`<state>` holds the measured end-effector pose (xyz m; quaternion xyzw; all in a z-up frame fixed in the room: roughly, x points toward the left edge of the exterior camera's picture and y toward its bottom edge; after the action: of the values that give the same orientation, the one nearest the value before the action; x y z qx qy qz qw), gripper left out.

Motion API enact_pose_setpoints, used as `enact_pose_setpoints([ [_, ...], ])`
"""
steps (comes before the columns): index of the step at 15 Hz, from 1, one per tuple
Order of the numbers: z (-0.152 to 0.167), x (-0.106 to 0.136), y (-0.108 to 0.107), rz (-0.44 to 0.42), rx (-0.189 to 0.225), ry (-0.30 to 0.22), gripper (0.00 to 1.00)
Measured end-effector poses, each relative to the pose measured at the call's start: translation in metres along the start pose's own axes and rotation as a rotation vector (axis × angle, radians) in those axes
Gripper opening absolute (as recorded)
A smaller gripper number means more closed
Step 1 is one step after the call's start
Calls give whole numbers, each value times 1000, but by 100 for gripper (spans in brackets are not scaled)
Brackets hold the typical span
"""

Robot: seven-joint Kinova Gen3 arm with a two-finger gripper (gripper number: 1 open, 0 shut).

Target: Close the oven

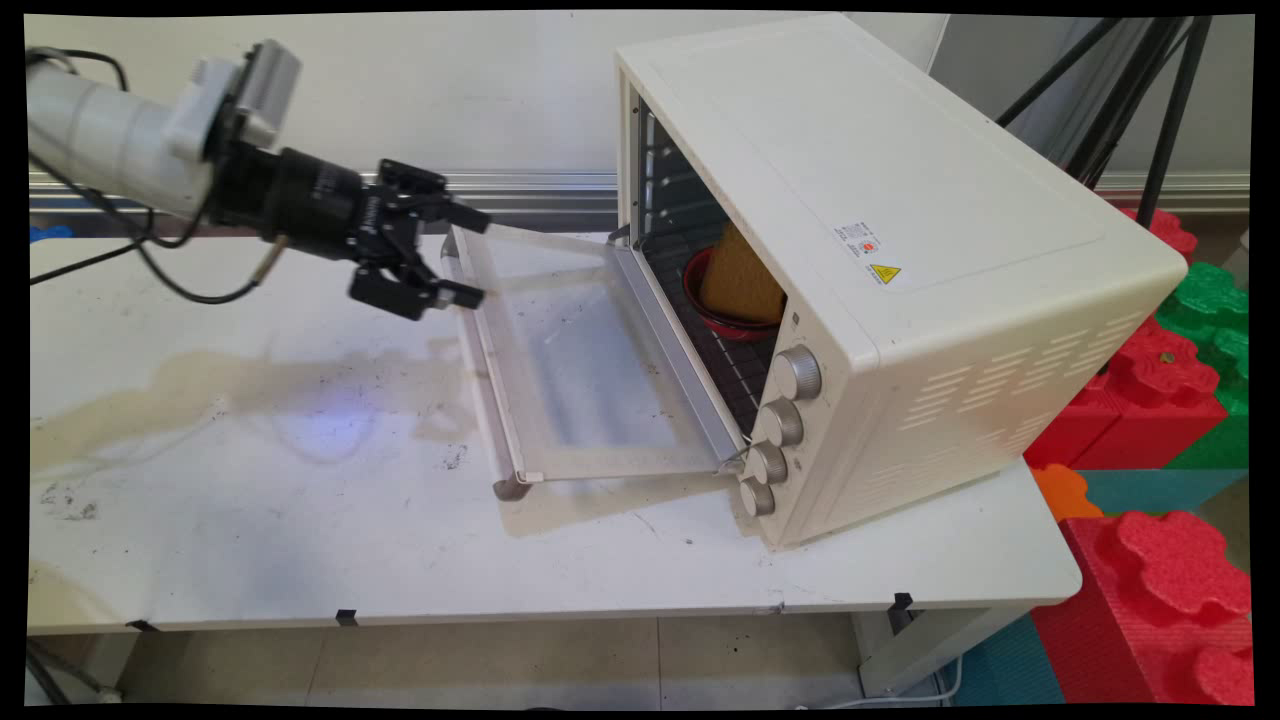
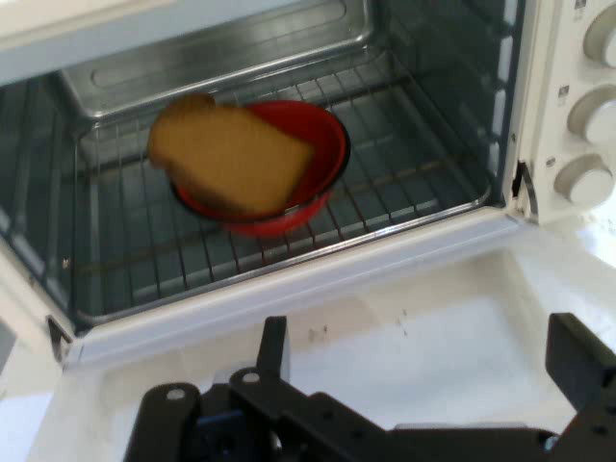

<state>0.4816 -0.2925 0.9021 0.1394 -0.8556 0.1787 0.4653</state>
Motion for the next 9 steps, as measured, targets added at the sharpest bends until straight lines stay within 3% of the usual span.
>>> enact_pose_setpoints([
  [9, -65, -28, 7, -71, 10, -48, 100],
])
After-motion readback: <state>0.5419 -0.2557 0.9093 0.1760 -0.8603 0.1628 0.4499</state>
